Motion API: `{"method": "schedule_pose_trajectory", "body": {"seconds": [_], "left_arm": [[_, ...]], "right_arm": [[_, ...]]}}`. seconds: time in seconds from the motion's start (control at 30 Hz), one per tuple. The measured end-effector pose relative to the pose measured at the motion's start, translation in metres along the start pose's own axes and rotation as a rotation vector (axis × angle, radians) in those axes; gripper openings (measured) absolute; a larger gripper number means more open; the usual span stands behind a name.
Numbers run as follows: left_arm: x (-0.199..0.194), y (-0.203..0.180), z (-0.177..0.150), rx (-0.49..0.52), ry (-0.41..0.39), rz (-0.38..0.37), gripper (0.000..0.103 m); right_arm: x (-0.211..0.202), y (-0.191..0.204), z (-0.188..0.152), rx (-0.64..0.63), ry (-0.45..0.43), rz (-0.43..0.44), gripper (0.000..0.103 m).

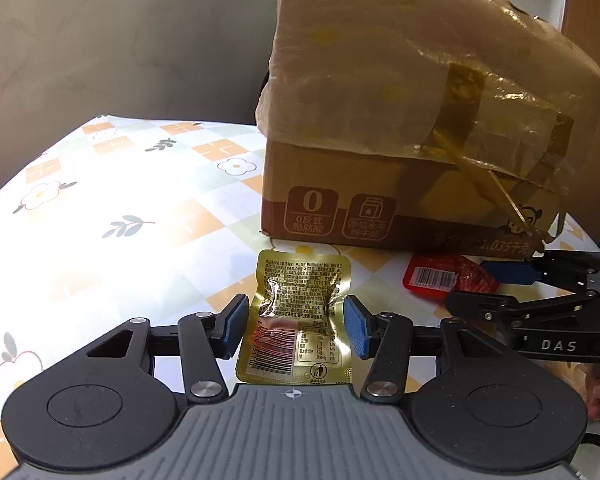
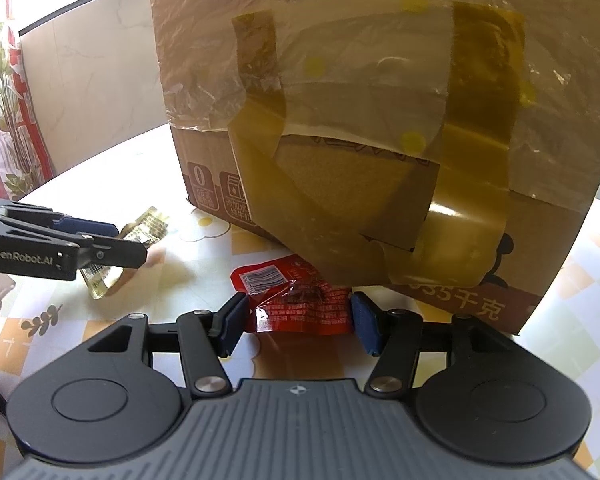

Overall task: Organize snacks
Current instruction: 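Carry the gold foil packet and red sauce packet up over the box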

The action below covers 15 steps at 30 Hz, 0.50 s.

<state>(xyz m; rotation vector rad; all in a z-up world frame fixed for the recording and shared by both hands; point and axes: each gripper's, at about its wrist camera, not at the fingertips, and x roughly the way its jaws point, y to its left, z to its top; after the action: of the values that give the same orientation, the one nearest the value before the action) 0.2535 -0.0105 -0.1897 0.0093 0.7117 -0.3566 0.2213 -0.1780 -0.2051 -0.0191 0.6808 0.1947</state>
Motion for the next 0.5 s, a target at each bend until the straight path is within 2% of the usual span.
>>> {"method": "schedule_pose_trajectory", "body": {"seconds": [0.13,0.27,0.4,0.5], "left_arm": [[-0.005,-0.004,0.001,0.002,-0.009,-0.007,0.054],[-0.011,-0.003,0.005,-0.002,-0.022,-0.013,0.055],[-0.021,-0.003,0.006,-0.006,-0.031,-0.017,0.055],[-0.029,-0.003,0.006,-0.004,-0.041,-0.021,0.055]], "right_arm": [[0.001,0.002,0.001,-0.012,0.011,-0.002,0.059],[0.003,0.010,0.004,-0.054,0.068,0.013,0.059],[-0.003,0.013,0.004,-0.021,0.084,0.013,0.058],[-0.013,0.013,0.002,0.021,0.066,0.011,0.058]]}}
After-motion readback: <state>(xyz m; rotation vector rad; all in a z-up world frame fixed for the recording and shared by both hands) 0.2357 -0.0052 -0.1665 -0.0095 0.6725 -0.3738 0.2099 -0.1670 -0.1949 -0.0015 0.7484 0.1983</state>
